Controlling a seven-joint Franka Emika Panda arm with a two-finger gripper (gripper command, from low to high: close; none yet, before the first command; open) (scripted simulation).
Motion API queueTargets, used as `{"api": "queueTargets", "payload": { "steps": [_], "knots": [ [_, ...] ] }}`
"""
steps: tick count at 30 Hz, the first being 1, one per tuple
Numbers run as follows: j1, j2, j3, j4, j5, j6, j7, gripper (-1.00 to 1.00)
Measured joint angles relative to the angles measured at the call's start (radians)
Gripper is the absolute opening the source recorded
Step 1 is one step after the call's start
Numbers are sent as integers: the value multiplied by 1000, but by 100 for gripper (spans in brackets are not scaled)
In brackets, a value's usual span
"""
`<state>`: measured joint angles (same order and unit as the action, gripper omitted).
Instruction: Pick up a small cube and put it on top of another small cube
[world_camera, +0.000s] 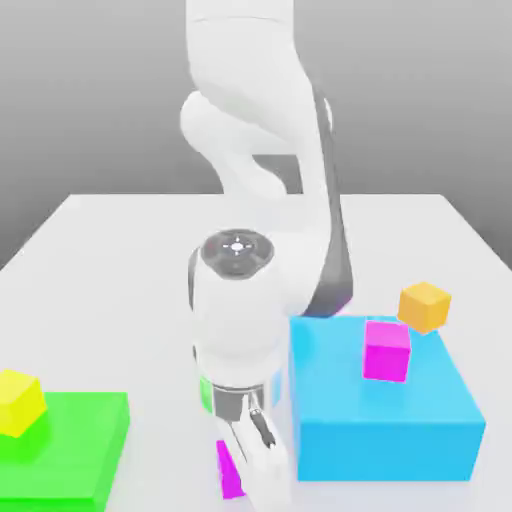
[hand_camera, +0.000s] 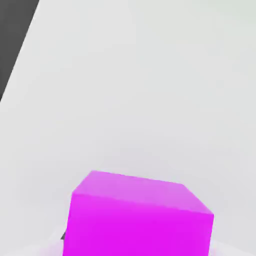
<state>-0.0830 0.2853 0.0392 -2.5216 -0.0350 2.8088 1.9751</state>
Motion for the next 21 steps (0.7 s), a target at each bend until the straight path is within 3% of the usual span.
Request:
{"api": "queueTargets", "payload": {
  "steps": [5,12,21],
  "knots": [
    [14,-168,67,-11,64,-111,-157,-100],
    [212,-422,145,-85,188,-270,-444,-100],
    [451,-724,245,-197,222,-460,-712,-100]
  ]
}}
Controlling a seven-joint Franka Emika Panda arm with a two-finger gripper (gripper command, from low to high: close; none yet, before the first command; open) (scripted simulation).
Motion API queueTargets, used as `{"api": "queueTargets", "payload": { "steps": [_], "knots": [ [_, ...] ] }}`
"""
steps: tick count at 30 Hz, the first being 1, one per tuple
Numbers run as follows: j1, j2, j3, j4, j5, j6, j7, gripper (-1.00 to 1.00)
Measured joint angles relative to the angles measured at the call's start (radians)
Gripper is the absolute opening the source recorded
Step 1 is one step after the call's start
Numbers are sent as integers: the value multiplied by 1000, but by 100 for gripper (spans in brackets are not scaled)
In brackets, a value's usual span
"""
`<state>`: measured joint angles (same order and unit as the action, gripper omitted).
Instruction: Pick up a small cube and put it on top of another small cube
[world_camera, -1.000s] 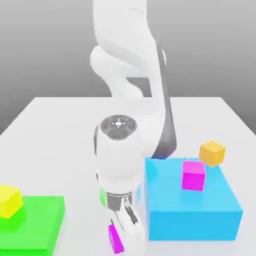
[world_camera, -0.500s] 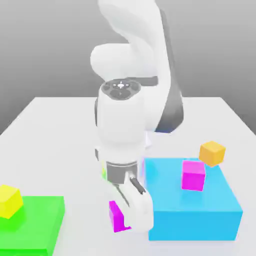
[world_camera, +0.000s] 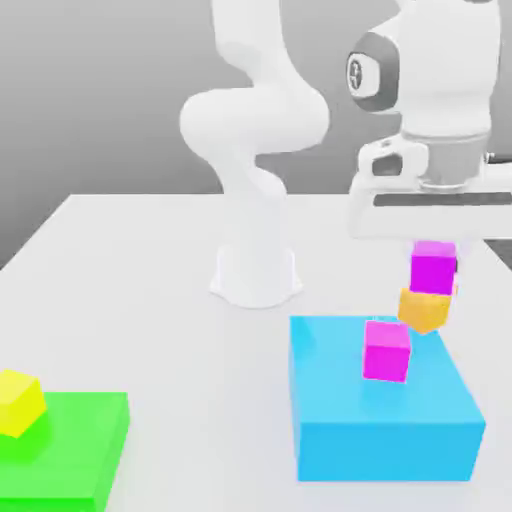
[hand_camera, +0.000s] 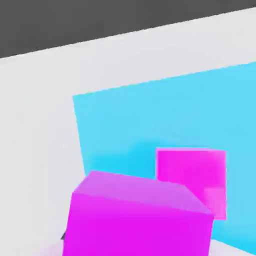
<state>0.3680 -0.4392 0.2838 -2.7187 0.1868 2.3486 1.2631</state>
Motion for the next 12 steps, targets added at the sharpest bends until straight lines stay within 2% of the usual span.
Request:
{"api": "queueTargets", "payload": {
  "steps": [3,8,9,12],
  "knots": [
    [76,-44,39,-65,21,-23,-40,-100],
    [74,86,81,-128,23,157,-34,-100],
    [72,106,86,-134,23,183,-32,100],
    [72,106,86,-134,23,183,-32,100]
  ]
}}
